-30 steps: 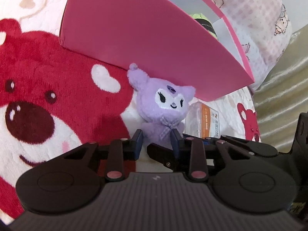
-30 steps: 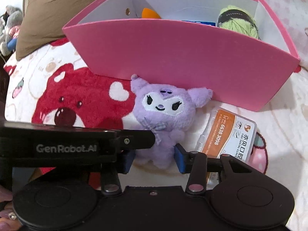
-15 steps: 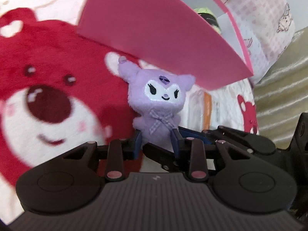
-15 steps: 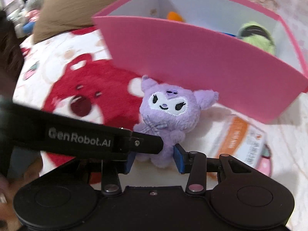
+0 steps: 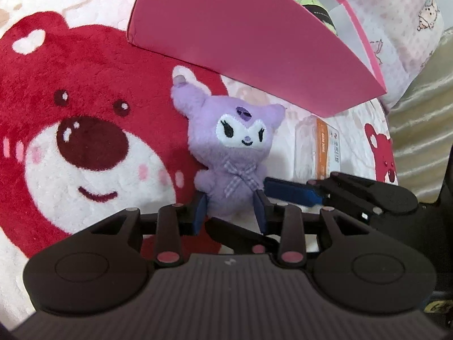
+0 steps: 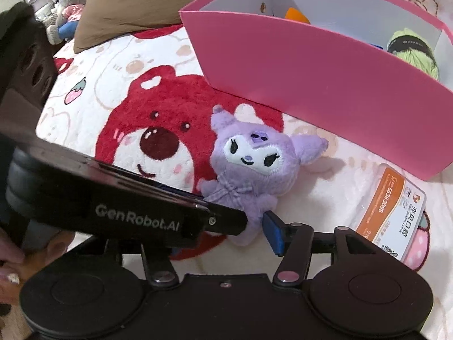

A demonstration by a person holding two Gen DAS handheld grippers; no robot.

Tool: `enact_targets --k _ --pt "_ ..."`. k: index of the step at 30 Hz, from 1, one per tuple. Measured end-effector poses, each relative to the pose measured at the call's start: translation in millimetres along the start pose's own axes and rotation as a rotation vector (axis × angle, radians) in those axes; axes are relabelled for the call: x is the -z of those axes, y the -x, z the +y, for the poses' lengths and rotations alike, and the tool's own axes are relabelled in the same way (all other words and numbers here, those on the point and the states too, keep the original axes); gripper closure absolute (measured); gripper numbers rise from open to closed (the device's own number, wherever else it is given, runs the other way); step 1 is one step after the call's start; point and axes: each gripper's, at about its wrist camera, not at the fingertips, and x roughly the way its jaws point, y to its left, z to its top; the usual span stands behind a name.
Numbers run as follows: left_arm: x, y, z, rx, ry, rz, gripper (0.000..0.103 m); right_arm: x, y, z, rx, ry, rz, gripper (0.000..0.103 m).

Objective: Organize objects
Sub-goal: 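Close the left tool on the purple plush toy, then lift the purple plush toy with the left tool over the pink box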

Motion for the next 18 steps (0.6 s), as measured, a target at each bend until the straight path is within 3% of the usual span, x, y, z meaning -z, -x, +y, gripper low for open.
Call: enact_targets --k 6,12,14,16,18 --pt "-2 -6 3 0.007 0.031 -0.001 0.068 -3 -11 1 0.05 -0.004 0.016 0.024" --pt "-5 -5 5 0.012 0.029 -0.008 0.066 -4 -18 -4 0.078 -0.005 0.03 0.023" --pt "-4 -3 4 0.003 0.01 -0.023 0.066 -4 -19 -2 0.083 0.008 0.019 0.025" --pt "-4 -2 1 -0.006 -0.008 -0.039 0.067 -3 -18 -2 0.06 0.022 -0.003 0.036" --pt "-3 0 1 -0.004 -0.015 -0.045 0.067 -3 -15 1 0.052 0.034 -0.016 0.041"
